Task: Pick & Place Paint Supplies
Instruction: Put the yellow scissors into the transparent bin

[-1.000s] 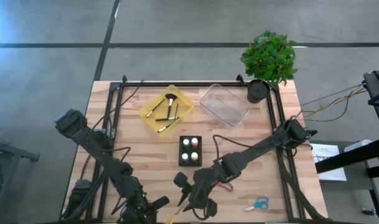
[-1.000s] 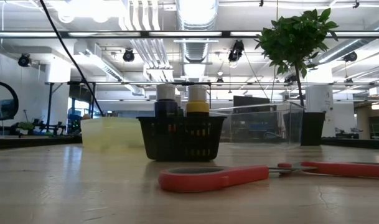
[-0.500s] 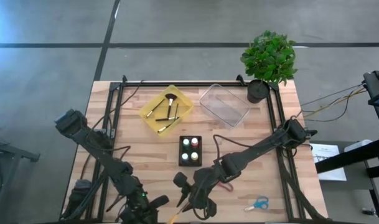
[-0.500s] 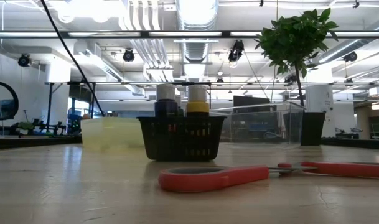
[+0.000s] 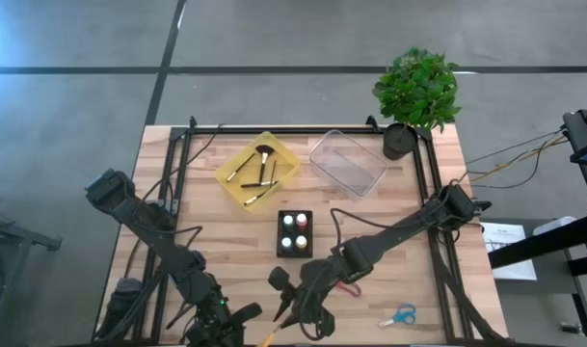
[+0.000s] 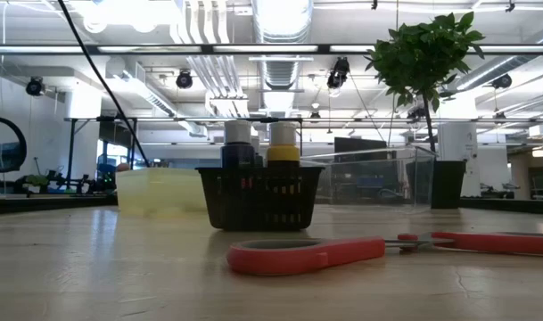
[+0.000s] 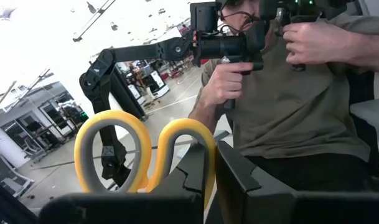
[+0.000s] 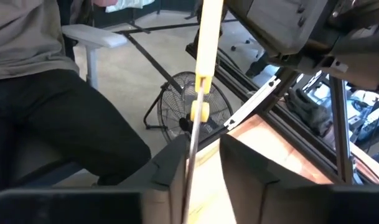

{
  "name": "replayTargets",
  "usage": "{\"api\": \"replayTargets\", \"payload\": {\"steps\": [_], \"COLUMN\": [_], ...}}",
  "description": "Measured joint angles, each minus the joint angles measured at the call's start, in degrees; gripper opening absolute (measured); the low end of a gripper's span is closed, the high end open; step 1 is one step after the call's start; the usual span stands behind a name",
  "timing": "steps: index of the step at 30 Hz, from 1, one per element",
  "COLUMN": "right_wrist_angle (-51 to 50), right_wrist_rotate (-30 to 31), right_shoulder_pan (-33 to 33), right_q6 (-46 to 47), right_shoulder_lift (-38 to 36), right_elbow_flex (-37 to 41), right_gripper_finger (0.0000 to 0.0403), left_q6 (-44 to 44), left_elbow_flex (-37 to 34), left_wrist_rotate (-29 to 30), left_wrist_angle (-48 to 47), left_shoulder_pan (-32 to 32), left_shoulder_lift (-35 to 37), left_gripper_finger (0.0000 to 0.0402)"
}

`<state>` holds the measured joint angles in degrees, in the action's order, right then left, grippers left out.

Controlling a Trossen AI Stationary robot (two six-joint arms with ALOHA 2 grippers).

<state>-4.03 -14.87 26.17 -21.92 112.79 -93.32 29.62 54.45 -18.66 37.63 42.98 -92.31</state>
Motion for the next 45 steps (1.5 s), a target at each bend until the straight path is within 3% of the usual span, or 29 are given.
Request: {"api": "replayTargets", "payload": {"steps": [5, 14, 21, 27, 31, 34, 38, 45], "right_wrist_angle": [0.0, 0.2, 0.4, -0.1, -2.6, -8.0, -19.3, -45.0], "right_wrist_rotate": [0.0, 1.4, 1.2, 1.2, 1.9, 6.7, 18.0, 38.4], "right_shoulder_pan": [0.1, 0.2, 0.8, 1.4, 2.3, 3.4, 4.7, 3.8], "right_q6": [-0.8, -1.5, -2.3, -2.3, -1.7, -0.4, 4.7, 22.6], "right_shoulder_lift": [0.0, 0.2, 0.2, 0.2, -0.1, -1.5, -4.3, -8.6], "right_elbow_flex": [0.0, 0.0, 0.0, 0.0, 0.0, 0.0, 0.1, 1.1], "right_gripper_finger": [0.0022, 0.001, 0.0009, 0.0008, 0.0008, 0.0008, 0.0008, 0.0008], "left_q6": [0.1, -1.5, -7.4, -8.7, -10.8, -15.3, -22.0, -30.4], "left_elbow_flex": [0.0, -0.1, 0.0, 0.0, -0.1, -0.2, -0.4, -0.5], "left_wrist_rotate": [0.1, 2.3, 7.3, 9.8, 17.1, 22.7, 34.2, 58.0], "left_wrist_angle": [0.0, 0.3, -0.1, -9.9, -22.9, -31.1, -41.3, -54.6], "left_shoulder_pan": [0.0, -0.1, -0.2, 0.3, 0.5, 0.6, 0.6, -1.1], "left_shoulder_lift": [0.0, -0.1, 1.0, 7.1, 11.9, 14.9, 17.1, 17.2], "left_gripper_finger": [0.0019, 0.0028, 0.0154, 0.0253, 0.0282, 0.0285, 0.0286, 0.0286]}}
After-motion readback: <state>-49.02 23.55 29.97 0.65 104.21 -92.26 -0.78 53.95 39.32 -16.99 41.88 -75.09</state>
